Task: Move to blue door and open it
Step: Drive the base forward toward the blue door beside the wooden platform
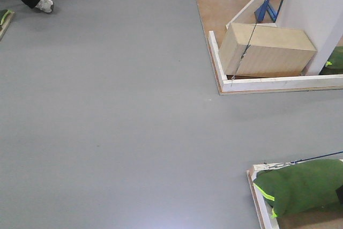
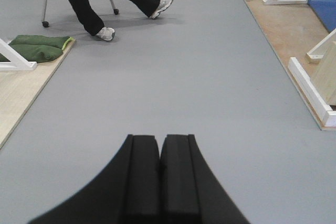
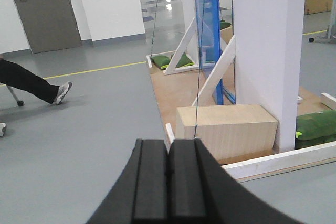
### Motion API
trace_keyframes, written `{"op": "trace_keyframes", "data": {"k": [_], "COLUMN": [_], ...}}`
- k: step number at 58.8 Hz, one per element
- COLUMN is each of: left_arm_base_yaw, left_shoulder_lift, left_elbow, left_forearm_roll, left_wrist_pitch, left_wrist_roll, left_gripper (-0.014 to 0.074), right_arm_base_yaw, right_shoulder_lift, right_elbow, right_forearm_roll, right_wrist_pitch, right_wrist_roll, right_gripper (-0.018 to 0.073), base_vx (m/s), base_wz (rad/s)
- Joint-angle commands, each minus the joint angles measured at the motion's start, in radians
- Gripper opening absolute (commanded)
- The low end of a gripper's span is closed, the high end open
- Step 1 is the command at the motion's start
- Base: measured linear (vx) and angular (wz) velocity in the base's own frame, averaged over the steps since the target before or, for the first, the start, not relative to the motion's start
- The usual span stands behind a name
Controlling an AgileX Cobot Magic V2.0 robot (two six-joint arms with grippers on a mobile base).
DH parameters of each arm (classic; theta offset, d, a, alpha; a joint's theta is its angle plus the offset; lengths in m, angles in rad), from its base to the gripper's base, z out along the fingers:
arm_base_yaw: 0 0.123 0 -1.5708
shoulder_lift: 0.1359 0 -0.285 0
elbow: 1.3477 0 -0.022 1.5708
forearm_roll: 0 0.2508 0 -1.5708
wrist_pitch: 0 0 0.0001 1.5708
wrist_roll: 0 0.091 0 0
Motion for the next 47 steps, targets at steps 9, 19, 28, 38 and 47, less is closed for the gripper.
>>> {"op": "trace_keyframes", "data": {"k": [9, 19, 28, 38, 47], "left_arm_base_yaw": [0.0, 0.0, 0.0, 0.0, 0.0], "left_shoulder_lift": [-0.018, -0.018, -0.018, -0.018, -0.018], "left_elbow": [-0.027, -0.027, -0.027, -0.027, -0.027], "left_forearm_roll": [-0.003, -0.003, -0.003, -0.003, -0.003], "left_wrist_pitch": [-0.077, -0.077, -0.077, -0.077, -0.077], "left_wrist_roll": [-0.007, -0.007, -0.007, -0.007, -0.007], "left_gripper": [0.0073, 0.0073, 0.0073, 0.0073, 0.0073], "right_arm_base_yaw": [-0.003, -0.003, -0.003, -0.003, -0.003], "right_shoulder_lift": [-0.018, -0.018, -0.018, -0.018, -0.019], "right_elbow": [0.001, 0.001, 0.001, 0.001, 0.001], "right_forearm_roll": [-0.003, -0.003, -0.003, -0.003, -0.003], "right_wrist_pitch": [-0.083, -0.083, -0.083, -0.083, -0.083], "right_wrist_roll": [-0.005, -0.005, -0.005, -0.005, -0.005], "right_gripper": [0.0008, 0.0008, 0.0008, 0.0008, 0.0008], "base_vx": [0.05, 0.11, 0.17, 0.23, 0.28], "base_wz": [-0.02, -0.01, 0.01, 0.0, 0.0]}}
